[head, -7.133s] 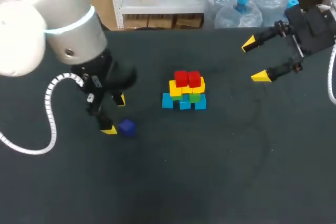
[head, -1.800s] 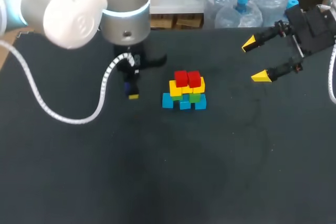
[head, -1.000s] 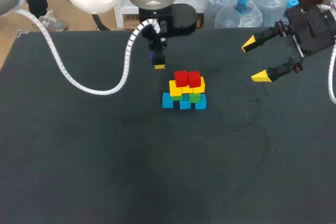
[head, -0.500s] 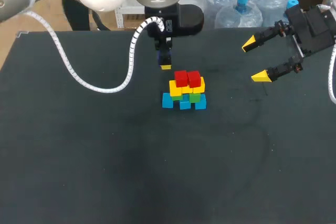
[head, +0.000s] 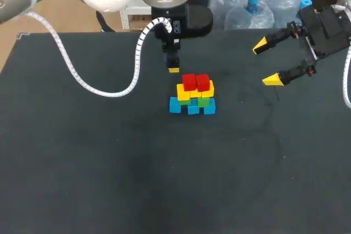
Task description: Place the blue cubes, place green cubes on the blue cubes, place the yellow cubes on the green cubes, then place the red cubes on the yellow cubes, and place purple cube on the red cubes.
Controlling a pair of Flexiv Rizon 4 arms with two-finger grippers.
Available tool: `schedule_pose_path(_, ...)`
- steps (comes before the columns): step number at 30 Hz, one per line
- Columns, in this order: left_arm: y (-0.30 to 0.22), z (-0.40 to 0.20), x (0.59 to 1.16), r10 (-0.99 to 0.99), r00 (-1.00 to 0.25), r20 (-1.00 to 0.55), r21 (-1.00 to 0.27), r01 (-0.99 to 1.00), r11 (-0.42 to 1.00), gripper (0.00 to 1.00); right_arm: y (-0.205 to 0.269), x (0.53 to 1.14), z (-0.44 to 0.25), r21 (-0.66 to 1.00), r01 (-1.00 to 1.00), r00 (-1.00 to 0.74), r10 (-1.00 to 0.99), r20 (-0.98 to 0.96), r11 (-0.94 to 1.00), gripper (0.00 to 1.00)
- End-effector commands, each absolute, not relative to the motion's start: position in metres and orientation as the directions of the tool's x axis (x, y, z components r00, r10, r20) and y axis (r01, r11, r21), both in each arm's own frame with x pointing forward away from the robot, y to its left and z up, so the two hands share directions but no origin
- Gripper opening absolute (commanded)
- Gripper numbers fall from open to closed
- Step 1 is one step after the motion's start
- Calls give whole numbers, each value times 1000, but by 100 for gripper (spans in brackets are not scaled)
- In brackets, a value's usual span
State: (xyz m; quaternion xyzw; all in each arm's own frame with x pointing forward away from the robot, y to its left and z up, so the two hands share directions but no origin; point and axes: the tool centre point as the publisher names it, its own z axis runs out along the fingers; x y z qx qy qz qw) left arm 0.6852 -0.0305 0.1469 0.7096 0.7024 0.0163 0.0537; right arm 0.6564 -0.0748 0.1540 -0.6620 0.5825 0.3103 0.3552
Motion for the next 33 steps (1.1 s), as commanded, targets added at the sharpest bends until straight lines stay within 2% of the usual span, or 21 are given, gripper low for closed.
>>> schedule_pose_path(1,-39,145,693,999,17,-41,102,995,-13,0,-75,656,154,-110,-992,129,-550,-825,-69,100)
schedule_pose_path(7,-59,140,694,997,42,-64,130,991,-33,0,-75,656,154,-110,-992,129,-550,-825,-69,100)
schedule_pose_path(22,-82,140,674,997,70,-30,83,994,-67,0,-75,656,154,-110,-992,129,-550,-825,-69,100)
schedule_pose_path(33,-83,124,667,998,20,-62,26,999,-19,0,-75,656,154,-110,-992,129,-550,-825,-69,100)
